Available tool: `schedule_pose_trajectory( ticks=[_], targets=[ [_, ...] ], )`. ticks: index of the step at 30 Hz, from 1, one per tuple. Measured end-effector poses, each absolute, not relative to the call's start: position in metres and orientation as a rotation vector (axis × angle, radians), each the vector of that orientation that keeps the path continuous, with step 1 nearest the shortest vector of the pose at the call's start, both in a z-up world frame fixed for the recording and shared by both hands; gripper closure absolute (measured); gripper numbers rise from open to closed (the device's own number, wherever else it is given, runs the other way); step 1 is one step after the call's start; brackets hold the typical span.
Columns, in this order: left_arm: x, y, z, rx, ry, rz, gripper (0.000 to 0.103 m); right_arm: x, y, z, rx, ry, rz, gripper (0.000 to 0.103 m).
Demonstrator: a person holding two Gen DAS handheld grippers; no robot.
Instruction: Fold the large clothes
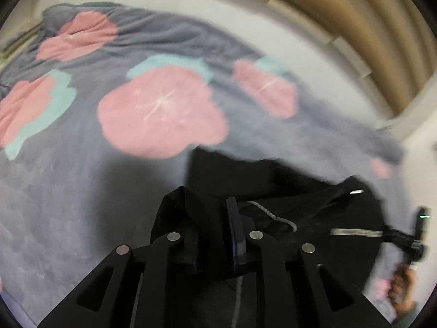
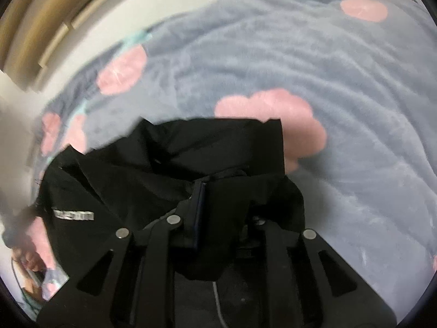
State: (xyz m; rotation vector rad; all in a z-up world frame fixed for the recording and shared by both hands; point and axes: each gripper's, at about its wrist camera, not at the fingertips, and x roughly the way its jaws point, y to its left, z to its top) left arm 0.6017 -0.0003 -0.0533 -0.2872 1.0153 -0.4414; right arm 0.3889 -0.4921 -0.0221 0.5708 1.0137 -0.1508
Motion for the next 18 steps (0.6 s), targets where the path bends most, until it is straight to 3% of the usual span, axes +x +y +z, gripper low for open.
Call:
schedule_pose_trajectory(
  ticks=[2, 7, 10, 13, 15, 18],
  targets=[
    [0.598, 0.018, -0.034, -0.392, 0.997, -0.572, 0.076, 0.380, -0.497, -0.009, 0.614, 0.997, -0.126, 0.084],
    [0.593, 0.037, -0.014, -0.436, 1.045, -0.698, 0.075, 0.365, -0.502, 0.014, 0.694, 0.994, -0.025, 0.078],
    [0.588, 0.031, -0.022, -0.417, 1.108, -0.793, 0.060, 0.360, -0.496, 0.022, 0.710, 0.997, 0.059, 0.059],
    [0.582, 0.029, -0.026, -0.381, 1.143, -0.783, 0.059, 0.355, -0.480, 0.030, 0.607, 1.011, 0.054, 0.049],
    [0.576, 0.030, -0.025, -0.338, 1.154, -0.779, 0.058, 0.348, -0.473, 0.039, 0.530, 1.001, 0.040, 0.031],
    [0.567, 0.046, -0.016, -0.347, 1.122, -0.756, 0.058, 0.338, -0.472, 0.051, 0.485, 0.952, 0.039, 0.027]
  ],
)
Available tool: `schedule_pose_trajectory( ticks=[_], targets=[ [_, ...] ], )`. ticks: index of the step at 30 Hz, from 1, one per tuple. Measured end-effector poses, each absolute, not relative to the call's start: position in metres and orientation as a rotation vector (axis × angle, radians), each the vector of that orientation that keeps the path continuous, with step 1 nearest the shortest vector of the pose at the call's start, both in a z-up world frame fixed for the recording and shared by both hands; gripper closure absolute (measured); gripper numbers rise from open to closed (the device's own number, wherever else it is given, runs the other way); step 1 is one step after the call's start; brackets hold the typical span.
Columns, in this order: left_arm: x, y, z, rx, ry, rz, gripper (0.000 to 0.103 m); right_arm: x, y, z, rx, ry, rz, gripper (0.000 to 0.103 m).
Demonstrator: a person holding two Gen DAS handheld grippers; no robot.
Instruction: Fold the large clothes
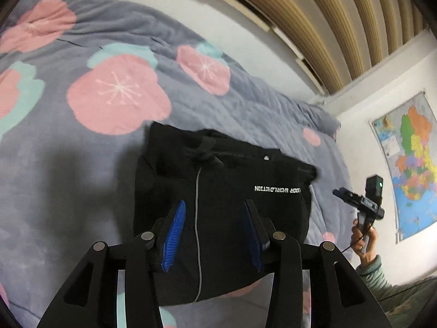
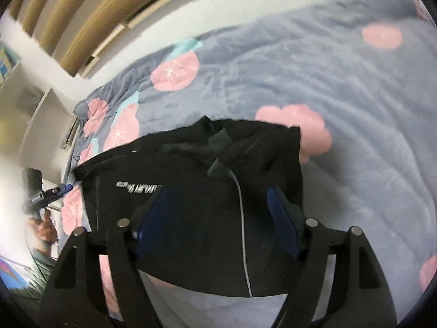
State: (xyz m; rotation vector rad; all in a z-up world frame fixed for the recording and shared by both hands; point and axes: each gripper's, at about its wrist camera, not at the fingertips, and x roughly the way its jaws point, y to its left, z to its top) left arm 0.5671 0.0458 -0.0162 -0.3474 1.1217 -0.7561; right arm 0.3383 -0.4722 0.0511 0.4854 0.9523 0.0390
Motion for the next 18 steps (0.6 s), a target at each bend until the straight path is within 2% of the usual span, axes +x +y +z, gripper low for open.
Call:
schedule_pose_trajectory(
  ticks=[1, 3, 4, 5, 12, 18],
  targets=[
    [0.566, 0.053, -0.012, -0.364, 1.107, -0.758, 0.058, 0.336, -0.472, 0.055, 0.456, 0.935, 0.018, 0.026],
    [0.566, 0.062, -0.003, -0.363, 1.064, -0.718, 0.049, 0.338, -0.472, 0.055, 0.386, 0.929, -0.025, 0.018],
    [0.567, 0.062, 0.000, -0.338, 1.046, -0.689, 0.039, 0.340, -0.472, 0.053, 0.367, 0.933, -0.034, 0.018],
    [0.570, 0.058, 0.000, -0.309, 1.024, -0.667, 0.037, 0.346, -0.472, 0.047, 0.341, 0.940, -0.048, 0.018],
    [0.614, 0.021, -0.053, -0.225, 1.057, -0.602, 0.037, 0.392, -0.485, -0.003, 0.276, 0.970, -0.082, 0.018],
    [0.642, 0.021, -0.097, -0.252, 1.111, -0.571, 0.037, 0.426, -0.503, -0.040, 0.295, 1.021, -0.049, 0.018]
  ],
)
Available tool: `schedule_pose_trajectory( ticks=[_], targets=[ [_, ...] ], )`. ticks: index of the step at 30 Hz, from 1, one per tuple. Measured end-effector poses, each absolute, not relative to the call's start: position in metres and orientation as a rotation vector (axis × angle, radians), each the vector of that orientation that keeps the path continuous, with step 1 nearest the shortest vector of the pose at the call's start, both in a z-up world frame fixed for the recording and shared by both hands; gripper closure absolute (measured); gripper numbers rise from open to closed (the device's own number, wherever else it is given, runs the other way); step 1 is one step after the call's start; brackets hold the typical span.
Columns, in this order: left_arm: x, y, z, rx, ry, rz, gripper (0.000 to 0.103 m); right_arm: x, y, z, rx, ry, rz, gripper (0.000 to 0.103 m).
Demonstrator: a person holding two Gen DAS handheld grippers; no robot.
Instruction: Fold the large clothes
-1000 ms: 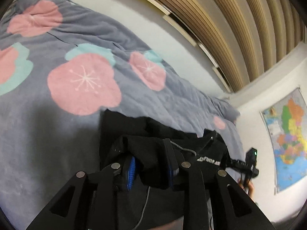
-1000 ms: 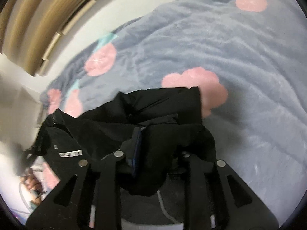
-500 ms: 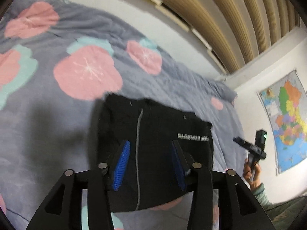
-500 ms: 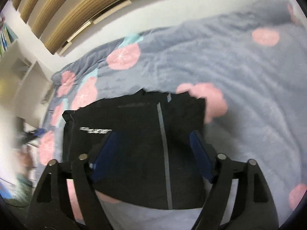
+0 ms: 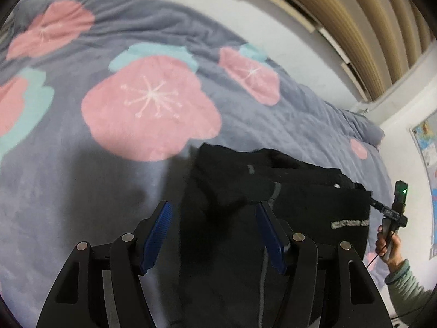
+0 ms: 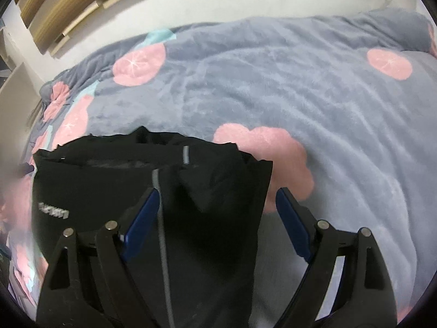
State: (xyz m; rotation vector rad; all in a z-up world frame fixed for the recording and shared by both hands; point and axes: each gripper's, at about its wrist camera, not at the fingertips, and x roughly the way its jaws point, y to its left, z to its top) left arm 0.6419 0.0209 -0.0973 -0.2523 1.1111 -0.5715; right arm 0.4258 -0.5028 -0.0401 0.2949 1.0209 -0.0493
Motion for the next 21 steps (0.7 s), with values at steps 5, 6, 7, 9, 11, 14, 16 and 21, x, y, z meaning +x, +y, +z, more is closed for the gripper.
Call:
schedule_pose_trajectory(
  ticks=[5, 6, 7, 9, 11, 14, 16, 21],
  targets=[
    [0.657, 0.026, -0.114, -0.267, 1.129, -0.575, 0.036, 0.442, -0.505, -0.060, 0.361, 1.049, 0.017, 0.018],
    [0.659, 0.026, -0.115, -0.284, 1.130, -0.594, 0.037, 0.444, -0.504, -0.062, 0.367, 1.049, 0.024, 0.018],
    [0.662, 0.024, -0.117, -0.309, 1.137, -0.621, 0.036, 0.447, -0.502, -0.064, 0.366, 1.050, 0.028, 0.019],
    [0.670, 0.017, -0.125, -0.349, 1.166, -0.667, 0.037, 0.448, -0.499, -0.066, 0.384, 1.041, 0.049, 0.040],
    [0.673, 0.007, -0.128, -0.349, 1.172, -0.686, 0.052, 0.445, -0.496, -0.064, 0.378, 1.041, 0.027, 0.080],
    [0.665, -0.005, -0.120, -0.287, 1.129, -0.657, 0.092, 0.428, -0.494, -0.048, 0.352, 0.975, -0.021, 0.085],
    [0.649, -0.004, -0.097, -0.265, 1.030, -0.650, 0.093, 0.411, -0.499, -0.027, 0.357, 0.902, -0.065, 0.087],
    [0.649, 0.007, -0.039, -0.362, 0.859, -0.645, 0.092, 0.407, -0.511, 0.022, 0.342, 0.777, -0.142, 0.087]
  ],
)
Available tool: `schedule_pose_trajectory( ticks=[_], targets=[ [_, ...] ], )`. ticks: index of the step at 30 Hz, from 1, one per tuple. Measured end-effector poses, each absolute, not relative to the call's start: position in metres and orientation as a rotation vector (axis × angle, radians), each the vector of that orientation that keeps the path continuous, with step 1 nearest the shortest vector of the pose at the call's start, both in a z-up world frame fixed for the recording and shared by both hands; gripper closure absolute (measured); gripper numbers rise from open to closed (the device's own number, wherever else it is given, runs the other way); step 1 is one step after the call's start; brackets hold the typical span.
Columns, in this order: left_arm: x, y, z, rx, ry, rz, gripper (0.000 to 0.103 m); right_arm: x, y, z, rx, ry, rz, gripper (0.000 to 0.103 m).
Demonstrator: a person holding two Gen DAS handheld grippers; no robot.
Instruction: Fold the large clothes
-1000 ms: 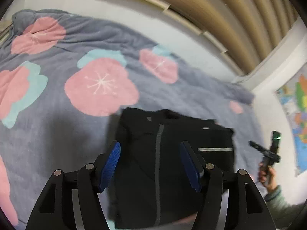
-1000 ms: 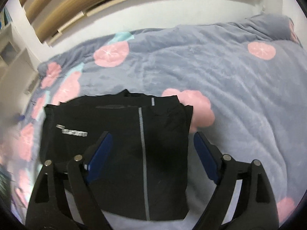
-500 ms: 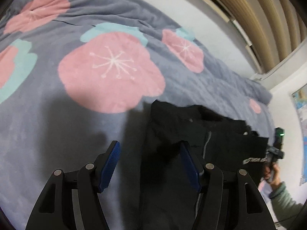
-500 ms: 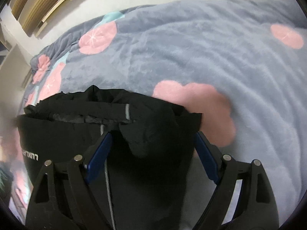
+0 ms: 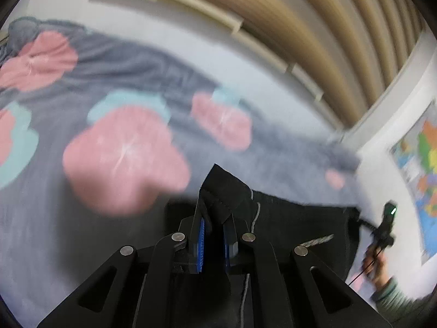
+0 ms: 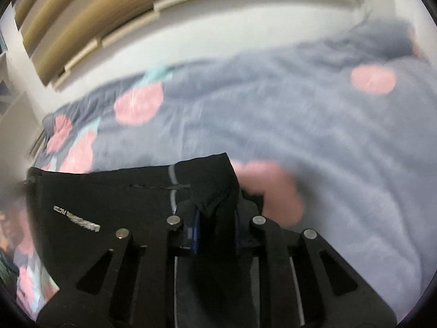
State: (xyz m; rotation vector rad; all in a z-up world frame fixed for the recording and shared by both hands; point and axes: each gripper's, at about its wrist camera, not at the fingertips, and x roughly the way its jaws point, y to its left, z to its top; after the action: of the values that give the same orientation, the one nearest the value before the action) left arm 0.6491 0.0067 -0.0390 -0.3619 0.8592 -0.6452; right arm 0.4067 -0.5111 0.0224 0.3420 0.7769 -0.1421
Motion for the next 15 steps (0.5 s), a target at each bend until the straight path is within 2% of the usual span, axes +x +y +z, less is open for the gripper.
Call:
schedule_pose_trajectory(
  ticks=[3, 5, 11, 15],
  targets=[
    [0.671, -0.014, -0.031, -0.312, 0.826, -0.559, 0.092, 0.445, -0.512, 0.029, 0.289, 0.769, -0.203, 0.087],
    [0.689, -0.027, -0.050, -0.296, 0.873, -0.475, 0.092, 0.468, -0.512, 0.018, 0.281, 0.794, -0.225, 0.087],
    [0.713, -0.048, -0.132, -0.203, 1.064, -0.327, 0.091, 0.520, -0.509, -0.077, 0.229, 1.036, -0.273, 0.085],
    [0.716, -0.056, -0.168, -0.179, 1.115, -0.295, 0.086, 0.527, -0.512, -0.116, 0.253, 1.114, -0.291, 0.080]
  ],
)
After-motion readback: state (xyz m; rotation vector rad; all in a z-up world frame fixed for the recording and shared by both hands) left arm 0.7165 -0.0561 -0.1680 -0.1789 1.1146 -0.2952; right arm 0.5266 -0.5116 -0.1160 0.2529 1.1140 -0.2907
